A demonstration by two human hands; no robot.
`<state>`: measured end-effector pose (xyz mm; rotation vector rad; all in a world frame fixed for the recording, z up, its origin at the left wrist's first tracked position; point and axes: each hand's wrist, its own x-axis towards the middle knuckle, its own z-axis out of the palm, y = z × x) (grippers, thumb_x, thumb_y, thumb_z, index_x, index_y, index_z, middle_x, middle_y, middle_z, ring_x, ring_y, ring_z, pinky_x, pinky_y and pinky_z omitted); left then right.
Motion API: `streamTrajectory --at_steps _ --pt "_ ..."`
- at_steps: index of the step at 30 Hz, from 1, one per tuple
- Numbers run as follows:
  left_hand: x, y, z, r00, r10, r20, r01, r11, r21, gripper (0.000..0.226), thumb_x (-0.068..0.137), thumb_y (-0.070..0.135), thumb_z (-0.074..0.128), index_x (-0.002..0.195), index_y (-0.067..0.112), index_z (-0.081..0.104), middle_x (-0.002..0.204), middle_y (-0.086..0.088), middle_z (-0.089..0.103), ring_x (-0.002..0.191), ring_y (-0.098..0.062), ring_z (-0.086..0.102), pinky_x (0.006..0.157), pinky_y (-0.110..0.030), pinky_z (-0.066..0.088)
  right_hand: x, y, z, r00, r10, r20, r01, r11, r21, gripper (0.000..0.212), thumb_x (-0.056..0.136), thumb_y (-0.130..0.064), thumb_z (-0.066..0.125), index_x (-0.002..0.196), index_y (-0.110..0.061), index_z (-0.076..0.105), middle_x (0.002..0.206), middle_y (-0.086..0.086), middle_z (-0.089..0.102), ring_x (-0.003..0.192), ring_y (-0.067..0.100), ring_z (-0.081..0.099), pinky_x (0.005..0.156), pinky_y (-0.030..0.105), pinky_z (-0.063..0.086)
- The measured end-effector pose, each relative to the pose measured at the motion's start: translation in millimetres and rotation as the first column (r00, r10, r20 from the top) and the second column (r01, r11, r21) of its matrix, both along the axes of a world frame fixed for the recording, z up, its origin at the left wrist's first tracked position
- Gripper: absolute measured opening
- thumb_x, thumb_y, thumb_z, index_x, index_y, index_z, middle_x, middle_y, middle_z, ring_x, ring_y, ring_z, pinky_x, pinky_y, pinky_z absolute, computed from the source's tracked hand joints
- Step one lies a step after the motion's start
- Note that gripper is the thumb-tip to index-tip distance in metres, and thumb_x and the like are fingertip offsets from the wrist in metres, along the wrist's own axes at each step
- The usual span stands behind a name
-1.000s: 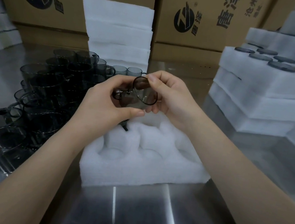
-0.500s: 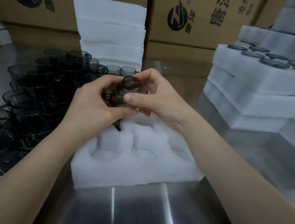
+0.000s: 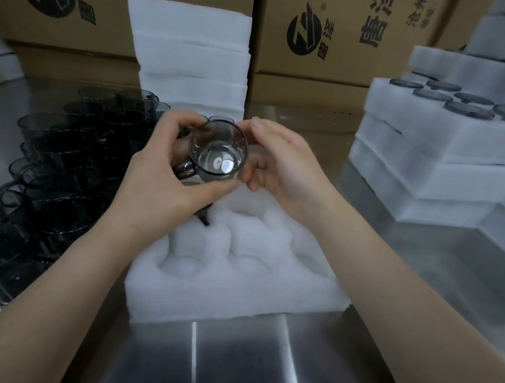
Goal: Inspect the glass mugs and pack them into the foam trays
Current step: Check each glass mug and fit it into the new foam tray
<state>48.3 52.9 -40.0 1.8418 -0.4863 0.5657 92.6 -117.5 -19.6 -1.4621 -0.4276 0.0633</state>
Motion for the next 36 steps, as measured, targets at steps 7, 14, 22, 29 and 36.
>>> streamTrajectory --at_steps 7,14,22,29,36 --pt "2.6 1.2 -2.3 0.990 -0.140 -0.012 0.138 0.982 -0.126 0.052 0.073 0.040 0.074 0.112 0.037 0.039 0.123 0.007 0.061 0.116 -0.012 0.061 0.095 -0.040 0.052 -2.4 -3.1 1.5 0.954 0.285 -0.097 -0.290 0.956 -0.040 0.049 0.105 -0.037 0.036 0.138 -0.003 0.050 0.121 0.018 0.062 0.098 0.026 0.064 0.084 0.043 0.054" --pt "4.4 1.9 -2.9 0.999 0.011 0.031 -0.013 0.997 0.080 0.070 0.071 0.019 0.083 0.133 0.027 0.050 0.127 0.009 0.056 0.121 0.000 0.052 0.103 -0.024 0.043 -4.4 -1.9 -0.4 0.992 0.023 0.127 -0.004 0.989 -0.148 0.025 0.080 -0.033 0.065 0.103 -0.022 0.064 0.091 -0.001 0.063 0.078 0.008 0.061 0.063 0.032 0.050" --pt "1.4 1.0 0.7 0.999 -0.023 -0.033 0.024 1.000 0.017 0.061 0.071 0.005 0.082 0.123 0.028 0.060 0.117 0.012 0.066 0.112 -0.004 0.061 0.102 -0.033 0.048 -4.2 -3.1 -2.4 0.985 0.032 0.167 -0.004 0.986 -0.164 0.027 0.073 -0.026 0.072 0.098 -0.018 0.063 0.086 0.000 0.061 0.076 0.010 0.059 0.068 0.025 0.051" --pt "0.2 -2.1 1.0 0.998 -0.065 -0.017 0.065 0.996 0.065 0.069 0.066 0.004 0.084 0.127 0.028 0.061 0.120 0.019 0.065 0.114 0.003 0.058 0.100 -0.019 0.045 0.0 -1.3 -2.2 0.991 -0.043 0.124 0.041 0.999 0.018 0.039 0.095 -0.021 0.062 0.056 -0.024 0.056 0.050 -0.012 0.052 0.044 0.005 0.048 0.046 0.020 0.040" --pt "1.1 -0.2 0.4 0.992 -0.126 -0.029 0.124 0.989 -0.083 0.055 0.072 0.021 0.081 0.123 0.023 0.060 0.114 0.013 0.067 0.109 -0.002 0.062 0.094 -0.017 0.047 3.3 -5.7 0.6 0.978 0.194 -0.082 -0.176 0.966 0.187 0.025 0.099 -0.010 0.047 0.112 0.005 0.062 0.081 0.013 0.059 0.062 0.017 0.049 0.053 0.023 0.042"
